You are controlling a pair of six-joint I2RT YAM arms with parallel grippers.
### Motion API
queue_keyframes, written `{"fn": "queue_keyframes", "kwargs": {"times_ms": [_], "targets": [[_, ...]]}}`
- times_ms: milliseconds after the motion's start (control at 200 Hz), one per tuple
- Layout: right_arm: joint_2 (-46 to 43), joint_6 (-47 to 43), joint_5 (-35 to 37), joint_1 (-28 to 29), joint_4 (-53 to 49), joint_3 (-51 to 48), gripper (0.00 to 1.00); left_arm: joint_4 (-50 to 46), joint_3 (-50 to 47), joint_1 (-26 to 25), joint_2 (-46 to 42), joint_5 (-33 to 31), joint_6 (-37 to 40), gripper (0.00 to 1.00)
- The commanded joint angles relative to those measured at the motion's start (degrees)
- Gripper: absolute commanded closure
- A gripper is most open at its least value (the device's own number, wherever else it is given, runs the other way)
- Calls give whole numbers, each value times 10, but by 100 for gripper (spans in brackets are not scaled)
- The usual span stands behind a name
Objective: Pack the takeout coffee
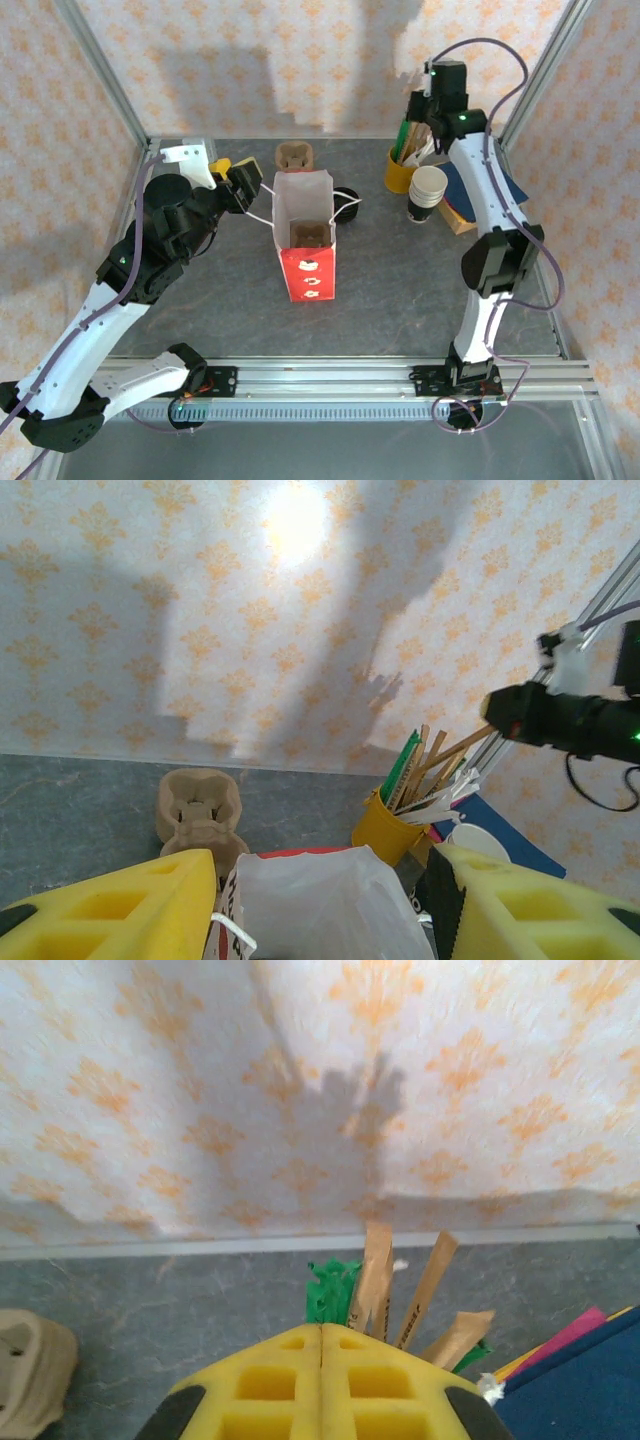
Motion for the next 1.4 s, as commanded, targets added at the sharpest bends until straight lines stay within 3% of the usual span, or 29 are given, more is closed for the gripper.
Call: {"fn": "queue_keyframes", "kwargs": {"times_ms": [0,240,596,681,991,1396], "targets": [[-54,-1,15,10,-22,18,100,17,-5,4,-7,1,-2,40],[-152,36,-49,45,-36,28,100,27,-22,4,-14,-2,0,40],[-262,146,-357,65,-41,-9,99,33,-45,4,-33,-13,-5,40],[-258,156,-396,86,-73,4,100,34,-47,4,-34,-11,-6,40],[-217,124,-304,215,-182,37,100,34,-63,4,-51,-15,-20,42],[-133,98,-214,296,-212,59,100,24,-68,4,-62,-24,-20,41]]}}
